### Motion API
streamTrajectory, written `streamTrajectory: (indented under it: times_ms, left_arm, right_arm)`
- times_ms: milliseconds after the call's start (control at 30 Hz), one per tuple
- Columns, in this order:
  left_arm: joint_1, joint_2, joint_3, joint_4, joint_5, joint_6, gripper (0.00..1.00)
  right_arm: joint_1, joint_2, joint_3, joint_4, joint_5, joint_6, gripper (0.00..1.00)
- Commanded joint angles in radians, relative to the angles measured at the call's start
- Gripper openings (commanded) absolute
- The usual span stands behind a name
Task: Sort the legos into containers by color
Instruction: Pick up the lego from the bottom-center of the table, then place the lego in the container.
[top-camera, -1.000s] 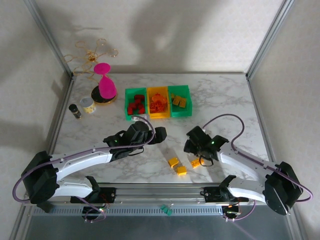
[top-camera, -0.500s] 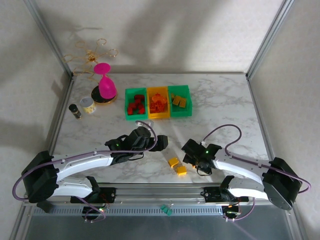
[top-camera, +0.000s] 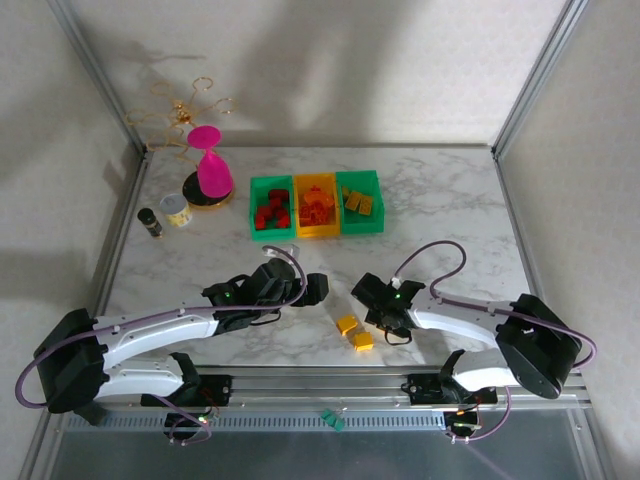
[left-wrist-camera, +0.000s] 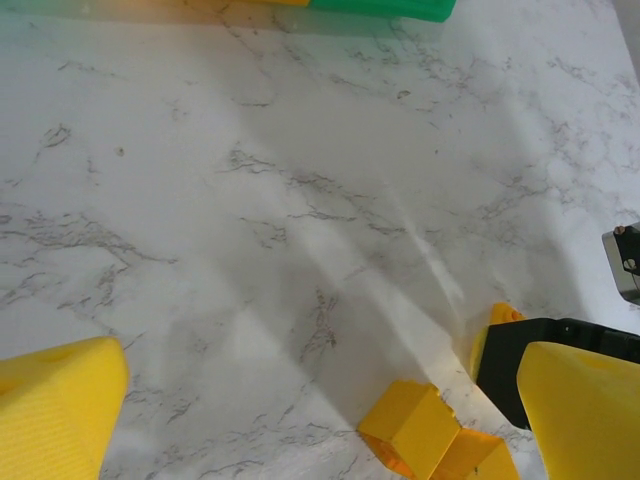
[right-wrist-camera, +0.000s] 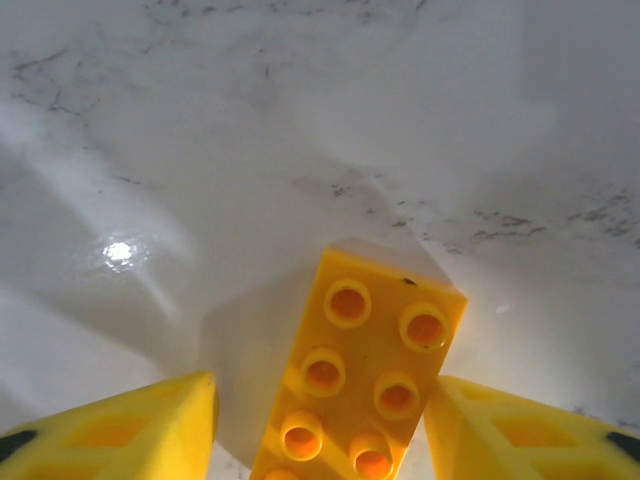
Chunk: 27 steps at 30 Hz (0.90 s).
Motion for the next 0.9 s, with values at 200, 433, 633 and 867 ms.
streamTrajectory:
  times_ms: [200,433,633,867]
  left_arm:
    - [-0.008,0.005,0.002,-0.023,-0.037,-0.019,1.0]
    - [-0.006,0.022,0.031,-0.011,-0.037,-0.027,1.0]
    - [-0.003,0.021,0.074,-0.011,-0.075,-0.03,1.0]
    - [0.038,0.033,0.138,-0.026,-0.097,-0.019,1.0]
  right_arm:
    - [0.007,-0.004,-0.021,0.044,0.001,-0.028,0.35]
    - [-0.014,-0.008,0.044,0.064,0.013,-0.123,0.32]
    - [-0.1,-0.017,0.17,0.064,0.098,-0.321,0.33]
    - [-0.226,0.085,0.354,0.215,0.102,-0.582,0.35]
